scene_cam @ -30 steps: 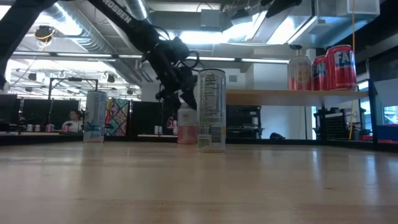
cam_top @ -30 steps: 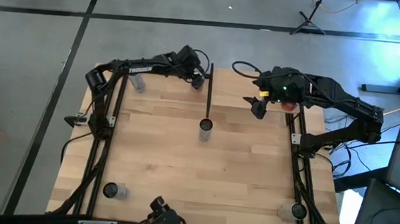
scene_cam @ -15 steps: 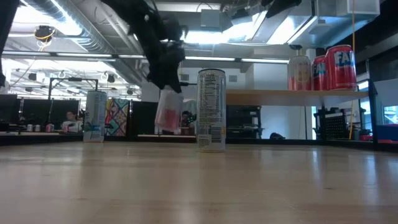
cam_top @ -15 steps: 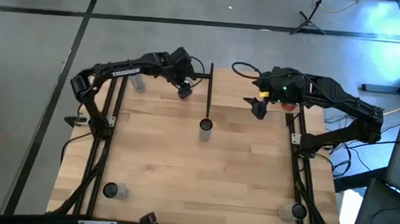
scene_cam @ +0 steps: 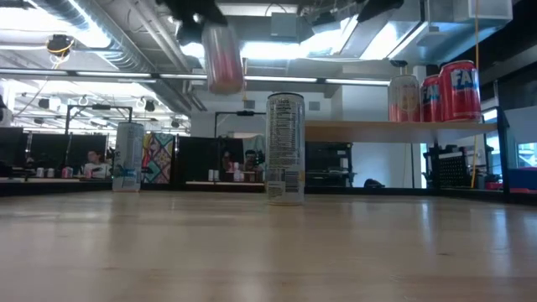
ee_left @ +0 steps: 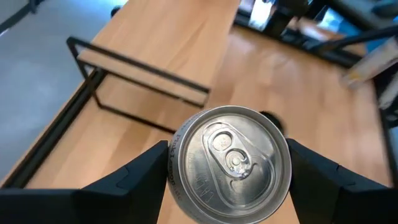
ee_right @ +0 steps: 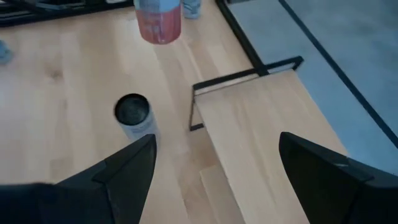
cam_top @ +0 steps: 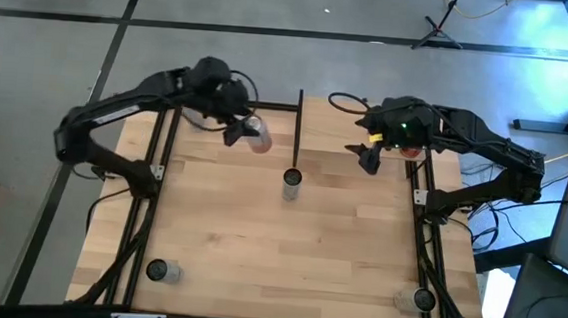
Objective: Place canned beverage on shelf
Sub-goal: Put the orange can on the shelf aligned with the other orange soda can
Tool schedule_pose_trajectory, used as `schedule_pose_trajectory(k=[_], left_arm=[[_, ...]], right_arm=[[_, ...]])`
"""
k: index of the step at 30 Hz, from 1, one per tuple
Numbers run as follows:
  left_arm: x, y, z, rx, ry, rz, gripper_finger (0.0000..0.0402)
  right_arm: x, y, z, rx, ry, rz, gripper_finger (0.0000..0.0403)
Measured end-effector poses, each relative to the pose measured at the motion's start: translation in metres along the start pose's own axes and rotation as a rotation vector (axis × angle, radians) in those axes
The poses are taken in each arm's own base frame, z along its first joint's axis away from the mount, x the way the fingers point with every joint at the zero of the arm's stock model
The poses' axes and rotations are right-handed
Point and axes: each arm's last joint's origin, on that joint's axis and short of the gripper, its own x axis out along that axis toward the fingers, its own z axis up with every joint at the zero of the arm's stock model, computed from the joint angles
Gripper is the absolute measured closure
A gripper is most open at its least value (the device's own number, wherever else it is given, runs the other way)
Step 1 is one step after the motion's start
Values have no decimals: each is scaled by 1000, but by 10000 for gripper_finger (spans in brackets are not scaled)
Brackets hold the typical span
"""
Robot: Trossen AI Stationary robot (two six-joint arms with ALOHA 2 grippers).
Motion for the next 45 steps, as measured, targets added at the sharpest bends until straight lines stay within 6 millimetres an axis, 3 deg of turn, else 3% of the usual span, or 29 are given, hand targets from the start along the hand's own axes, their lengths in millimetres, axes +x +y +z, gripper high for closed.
schedule_pose_trajectory(k=[4, 10, 18, 28, 39, 45], left_arm=[[-16, -20, -2, -23, -40, -46, 149], [-14, -49, -8, -6, -2, -120, 149], [-8, -81, -27, 60, 120, -154, 150], [21, -109, -63, 107, 170, -154, 150], [65, -157, -106, 57, 226, -65, 150], [95, -184, -124, -104, 196, 16, 150]], right_arm=[[0, 3, 2, 2, -22, 83, 75], [6, 16, 6, -15, -30, 182, 75], [19, 62, 9, -31, -37, 191, 75], [61, 126, 3, 39, 39, 198, 75], [90, 204, -35, -31, 138, 145, 75], [93, 227, -77, -63, 183, 79, 75]])
